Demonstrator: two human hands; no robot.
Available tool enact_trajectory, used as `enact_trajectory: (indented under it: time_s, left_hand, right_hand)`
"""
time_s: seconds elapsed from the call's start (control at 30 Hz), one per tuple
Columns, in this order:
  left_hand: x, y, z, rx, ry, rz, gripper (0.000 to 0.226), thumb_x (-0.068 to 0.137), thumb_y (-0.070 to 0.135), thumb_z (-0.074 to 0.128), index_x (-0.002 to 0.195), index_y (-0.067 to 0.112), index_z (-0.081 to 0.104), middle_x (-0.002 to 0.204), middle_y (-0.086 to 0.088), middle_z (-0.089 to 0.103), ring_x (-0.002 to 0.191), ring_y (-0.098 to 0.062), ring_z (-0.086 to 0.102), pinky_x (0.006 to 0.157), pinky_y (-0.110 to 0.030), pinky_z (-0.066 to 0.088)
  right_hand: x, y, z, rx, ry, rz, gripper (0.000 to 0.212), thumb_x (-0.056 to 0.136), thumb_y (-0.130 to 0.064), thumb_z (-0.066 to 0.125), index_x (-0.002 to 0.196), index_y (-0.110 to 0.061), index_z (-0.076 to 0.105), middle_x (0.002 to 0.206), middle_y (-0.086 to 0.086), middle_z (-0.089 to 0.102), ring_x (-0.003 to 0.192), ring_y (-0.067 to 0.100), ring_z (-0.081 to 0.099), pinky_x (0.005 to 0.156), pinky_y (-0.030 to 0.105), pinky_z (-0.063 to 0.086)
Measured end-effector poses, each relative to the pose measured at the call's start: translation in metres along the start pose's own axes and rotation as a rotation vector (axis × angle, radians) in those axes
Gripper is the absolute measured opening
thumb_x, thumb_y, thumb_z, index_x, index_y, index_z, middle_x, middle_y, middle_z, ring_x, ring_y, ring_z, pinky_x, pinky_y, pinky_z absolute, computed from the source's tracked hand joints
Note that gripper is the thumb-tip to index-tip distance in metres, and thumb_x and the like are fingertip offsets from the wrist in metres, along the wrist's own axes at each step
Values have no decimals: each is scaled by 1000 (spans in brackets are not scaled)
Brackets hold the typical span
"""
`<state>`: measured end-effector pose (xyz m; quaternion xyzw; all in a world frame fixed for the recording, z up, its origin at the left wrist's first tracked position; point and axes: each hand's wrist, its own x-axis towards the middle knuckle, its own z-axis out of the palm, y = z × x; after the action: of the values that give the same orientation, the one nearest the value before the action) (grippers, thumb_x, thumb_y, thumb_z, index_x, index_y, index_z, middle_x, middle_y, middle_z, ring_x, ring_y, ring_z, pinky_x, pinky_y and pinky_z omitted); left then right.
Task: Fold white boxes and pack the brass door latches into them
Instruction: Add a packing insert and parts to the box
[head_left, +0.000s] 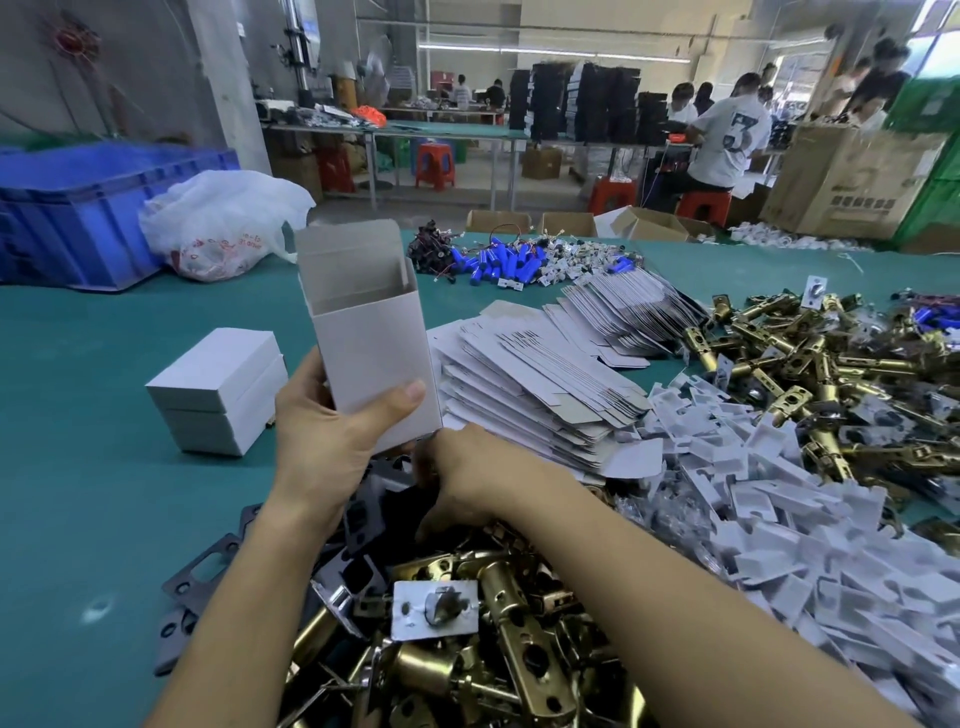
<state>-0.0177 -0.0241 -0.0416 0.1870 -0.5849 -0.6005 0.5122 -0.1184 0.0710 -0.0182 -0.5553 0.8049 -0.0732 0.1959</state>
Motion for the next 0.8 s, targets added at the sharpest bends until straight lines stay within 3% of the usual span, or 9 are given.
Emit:
enact_trajectory:
  time_s: [0.07,0.2,0.3,0.4,0.5,0.57,0.67,0.8]
  left_hand:
    - [-1,1,1,-13,3,3,52,52,30,92,100,24,72,94,3,78,85,-14,74,69,-25,59]
    - [-2,6,3,-24,-12,22,47,54,32,91,98,27,74,95,2,78,86,-16,74,70,-28,59]
    - [-5,9,6,-1,-53,24,43,55,33,91,95,31,74,94,3,77,86,-16,73,71,-29,60]
    - [-8,11,10,-5,-79,5,41,54,33,91,92,38,76,94,5,77,87,-14,74,69,-27,60]
    - [-12,13,13,-13,-152,-31,42,54,29,92,92,39,76,94,4,77,85,-12,74,66,-27,60]
    - [-14,12,14,15,-211,-60,43,57,20,92,95,33,76,92,2,77,82,-11,73,64,-26,60]
    - [-16,10,19,68,-270,-81,46,61,14,88,104,20,72,92,2,77,81,-10,73,65,-22,58]
    - [-20,8,25,122,-351,-97,55,61,12,95,109,18,68,94,2,77,82,-11,73,65,-23,59]
  right_hand:
    - [2,1,-1,77,-34,-14,30,75,-25,81,95,-28,58,107,5,64,95,24,63,83,37,56]
    - [0,10,-13,186,-40,-55,24,81,-16,75,75,-22,53,86,1,61,79,19,57,63,28,45]
    - [-9,26,-27,263,74,-14,18,84,-10,70,76,-13,54,75,3,56,70,18,52,61,29,41]
    - [-23,45,-39,479,201,49,19,86,-5,69,95,-16,56,78,5,59,71,20,54,68,31,44]
    - [-38,62,-46,653,273,74,54,88,1,66,133,-24,51,81,6,61,69,18,58,69,30,49]
    - [-50,71,-47,757,316,74,65,89,8,61,144,-24,46,84,10,60,73,20,65,70,26,56]
    - [-67,79,-46,945,393,118,58,88,15,55,133,-21,59,94,21,59,81,32,70,74,35,62]
    - [-84,84,-51,1084,487,120,33,83,15,59,103,-11,66,71,9,59,57,21,61,47,24,49]
